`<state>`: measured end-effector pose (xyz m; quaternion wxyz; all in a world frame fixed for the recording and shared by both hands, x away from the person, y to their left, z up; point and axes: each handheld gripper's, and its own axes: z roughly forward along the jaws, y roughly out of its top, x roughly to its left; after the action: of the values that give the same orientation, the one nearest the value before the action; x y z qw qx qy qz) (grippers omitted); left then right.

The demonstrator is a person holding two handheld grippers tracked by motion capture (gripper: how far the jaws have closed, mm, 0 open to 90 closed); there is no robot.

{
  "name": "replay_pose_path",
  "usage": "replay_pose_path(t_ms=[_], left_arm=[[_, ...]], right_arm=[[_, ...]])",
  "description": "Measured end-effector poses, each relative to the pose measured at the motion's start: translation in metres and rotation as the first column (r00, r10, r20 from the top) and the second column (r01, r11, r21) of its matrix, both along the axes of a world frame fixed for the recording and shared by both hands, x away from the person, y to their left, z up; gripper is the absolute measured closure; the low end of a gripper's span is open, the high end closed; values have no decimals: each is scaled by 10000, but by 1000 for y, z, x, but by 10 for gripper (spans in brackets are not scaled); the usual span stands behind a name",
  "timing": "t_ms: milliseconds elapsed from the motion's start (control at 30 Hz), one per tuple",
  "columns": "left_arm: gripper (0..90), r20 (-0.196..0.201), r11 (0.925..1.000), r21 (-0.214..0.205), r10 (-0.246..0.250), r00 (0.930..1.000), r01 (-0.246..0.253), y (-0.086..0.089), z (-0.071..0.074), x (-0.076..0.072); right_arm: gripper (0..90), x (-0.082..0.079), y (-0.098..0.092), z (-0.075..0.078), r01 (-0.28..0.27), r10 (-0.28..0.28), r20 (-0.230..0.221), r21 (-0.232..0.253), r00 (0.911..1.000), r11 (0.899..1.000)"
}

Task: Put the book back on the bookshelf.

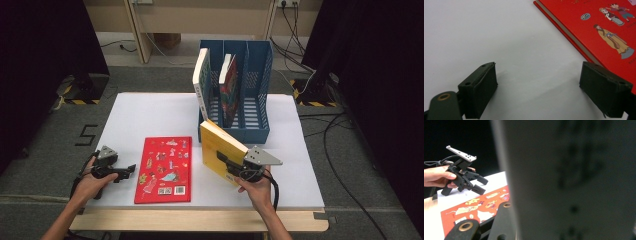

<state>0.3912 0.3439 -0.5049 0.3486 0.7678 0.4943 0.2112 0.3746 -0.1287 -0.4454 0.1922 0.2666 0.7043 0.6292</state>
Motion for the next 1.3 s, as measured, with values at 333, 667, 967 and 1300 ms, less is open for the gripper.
replay_pose_path(t_ms=[333, 667, 967, 1300], left_arm=[[132, -5, 10000, -2, -3, 10000, 3, 0, 0, 0], [132, -4, 10000, -3, -5, 10000, 5, 0, 0, 0], [132, -5, 10000, -13, -5, 10000, 5, 0, 0, 0], [132, 16, 10000, -25, 3, 10000, -3, 0, 0, 0]], right_arm=[[746, -1, 1, 3, 189, -190, 120, 82, 9997, 9998], [755, -11, -4, 29, 79, -115, 841, 431, 9964, 9990], [755, -15, -14, 41, 318, -370, 709, 729, 9968, 9968], [755, -20, -22, 53, 607, -662, 857, 652, 9941, 9960]])
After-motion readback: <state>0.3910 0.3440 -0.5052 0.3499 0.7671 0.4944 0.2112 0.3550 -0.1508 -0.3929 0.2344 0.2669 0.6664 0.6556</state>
